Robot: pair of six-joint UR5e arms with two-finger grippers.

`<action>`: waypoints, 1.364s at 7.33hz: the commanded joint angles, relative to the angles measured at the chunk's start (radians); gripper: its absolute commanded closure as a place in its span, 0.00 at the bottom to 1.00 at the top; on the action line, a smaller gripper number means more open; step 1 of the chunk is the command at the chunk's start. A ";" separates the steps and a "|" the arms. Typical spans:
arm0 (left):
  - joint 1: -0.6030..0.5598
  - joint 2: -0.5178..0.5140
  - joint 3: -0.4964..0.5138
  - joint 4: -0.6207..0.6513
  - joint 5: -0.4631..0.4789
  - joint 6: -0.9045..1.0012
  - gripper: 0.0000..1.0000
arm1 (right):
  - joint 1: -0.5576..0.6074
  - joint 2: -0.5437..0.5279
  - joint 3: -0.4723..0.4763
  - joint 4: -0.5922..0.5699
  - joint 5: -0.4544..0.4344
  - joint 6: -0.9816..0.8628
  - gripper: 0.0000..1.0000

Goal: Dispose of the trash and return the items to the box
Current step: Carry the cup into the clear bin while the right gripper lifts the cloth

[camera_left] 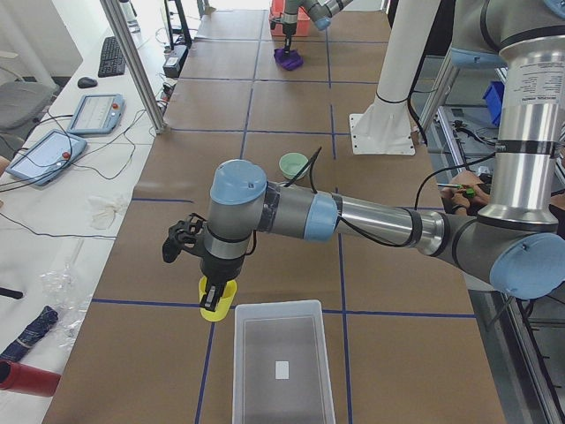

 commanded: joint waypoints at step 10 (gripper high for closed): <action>0.204 0.185 0.290 -0.314 -0.249 -0.003 1.00 | 0.593 0.037 0.406 -0.766 0.066 -0.821 1.00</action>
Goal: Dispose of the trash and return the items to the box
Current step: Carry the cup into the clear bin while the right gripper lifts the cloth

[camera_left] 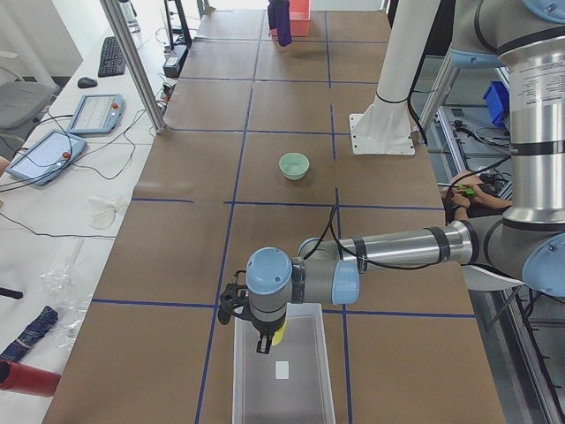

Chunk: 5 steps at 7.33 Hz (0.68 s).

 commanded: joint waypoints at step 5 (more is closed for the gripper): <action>0.088 -0.004 0.183 -0.260 -0.033 -0.052 0.58 | 0.195 -0.009 -0.002 -0.010 -0.042 -0.284 1.00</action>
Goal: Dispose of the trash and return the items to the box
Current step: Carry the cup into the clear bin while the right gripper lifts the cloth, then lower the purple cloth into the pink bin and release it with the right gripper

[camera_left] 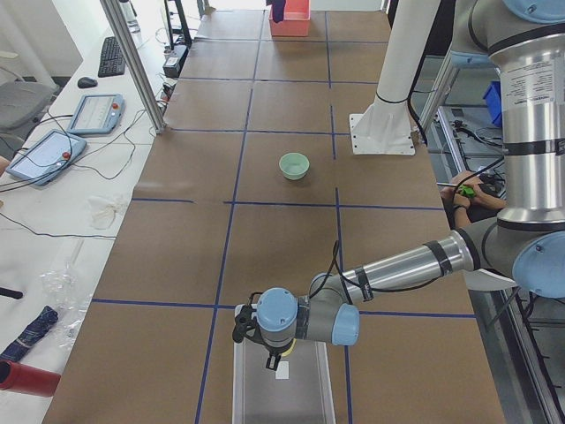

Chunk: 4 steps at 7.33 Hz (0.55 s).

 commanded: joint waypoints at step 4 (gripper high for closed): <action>0.009 -0.018 -0.099 -0.050 0.014 -0.032 0.00 | 0.094 -0.005 -0.047 -0.002 -0.089 -0.179 1.00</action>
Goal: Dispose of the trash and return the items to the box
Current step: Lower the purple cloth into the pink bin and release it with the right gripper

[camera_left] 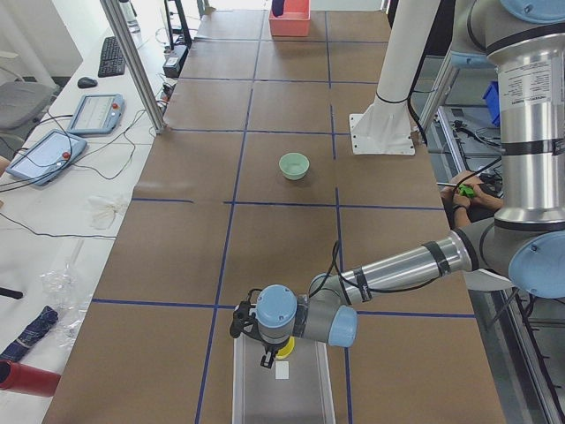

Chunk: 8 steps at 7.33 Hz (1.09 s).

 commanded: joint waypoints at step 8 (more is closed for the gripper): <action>0.283 -0.072 -0.578 0.198 0.132 -0.674 0.00 | 0.124 0.001 -0.517 0.301 -0.108 -0.337 1.00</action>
